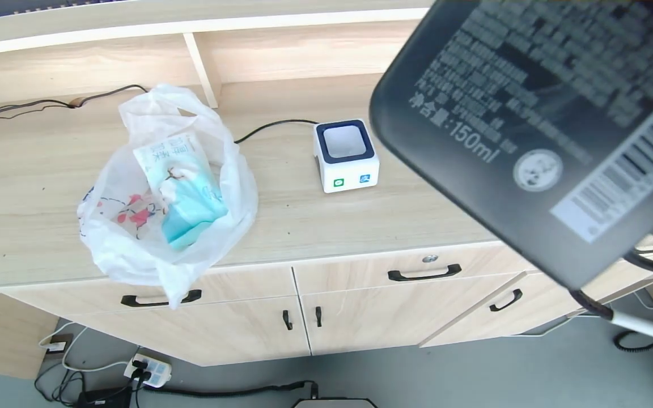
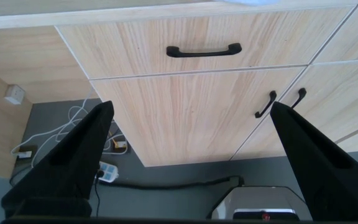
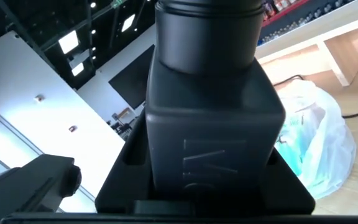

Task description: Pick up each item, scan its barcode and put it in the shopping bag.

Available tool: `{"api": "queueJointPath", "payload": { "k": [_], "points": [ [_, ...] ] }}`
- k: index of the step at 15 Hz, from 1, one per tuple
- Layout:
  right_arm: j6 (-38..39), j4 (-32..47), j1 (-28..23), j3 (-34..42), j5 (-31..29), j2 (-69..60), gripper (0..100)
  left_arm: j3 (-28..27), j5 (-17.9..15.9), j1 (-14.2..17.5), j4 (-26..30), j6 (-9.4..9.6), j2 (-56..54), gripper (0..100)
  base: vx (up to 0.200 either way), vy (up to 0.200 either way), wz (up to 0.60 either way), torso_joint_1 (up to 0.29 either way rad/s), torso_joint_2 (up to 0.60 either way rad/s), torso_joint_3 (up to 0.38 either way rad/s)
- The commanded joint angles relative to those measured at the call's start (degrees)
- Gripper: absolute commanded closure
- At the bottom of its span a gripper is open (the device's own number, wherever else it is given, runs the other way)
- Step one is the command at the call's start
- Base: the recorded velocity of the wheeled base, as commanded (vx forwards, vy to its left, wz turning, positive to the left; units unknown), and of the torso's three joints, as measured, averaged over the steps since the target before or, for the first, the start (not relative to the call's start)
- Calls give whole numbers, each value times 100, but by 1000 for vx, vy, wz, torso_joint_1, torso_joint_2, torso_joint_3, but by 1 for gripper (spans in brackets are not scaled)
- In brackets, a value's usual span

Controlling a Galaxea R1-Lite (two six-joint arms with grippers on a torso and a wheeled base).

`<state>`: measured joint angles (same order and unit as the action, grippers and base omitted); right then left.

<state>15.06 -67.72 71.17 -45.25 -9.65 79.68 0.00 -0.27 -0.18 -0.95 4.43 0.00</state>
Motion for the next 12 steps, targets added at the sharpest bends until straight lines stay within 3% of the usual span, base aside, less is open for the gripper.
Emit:
{"api": "queueJointPath", "payload": {
  "k": [1,4,6,8,10,12],
  "points": [
    [6,-4,2,-1,-28,109,100,0,0,1,-2,6,0,0,0,0,0,0,0,0],
    [-451,145,-235,227,-36,136,100,0,0,1,-2,6,9,0,0,0,0,0,0,0],
    [-1330,971,-1061,192,16,180,100,0,0,1,-2,-3,0,0,0,0,0,0,0,0],
    [-2393,1454,-1246,236,-1,505,100,0,0,1,-2,6,9,0,0,0,0,0,0,0],
    [-3720,901,-1756,-239,-54,1375,100,0,0,1,-10,41,9,0,0,0,0,0,0,0],
    [-4072,171,-1914,-1460,-177,2395,100,0,0,1,-10,50,9,0,0,0,0,0,0,0]
  ]
}}
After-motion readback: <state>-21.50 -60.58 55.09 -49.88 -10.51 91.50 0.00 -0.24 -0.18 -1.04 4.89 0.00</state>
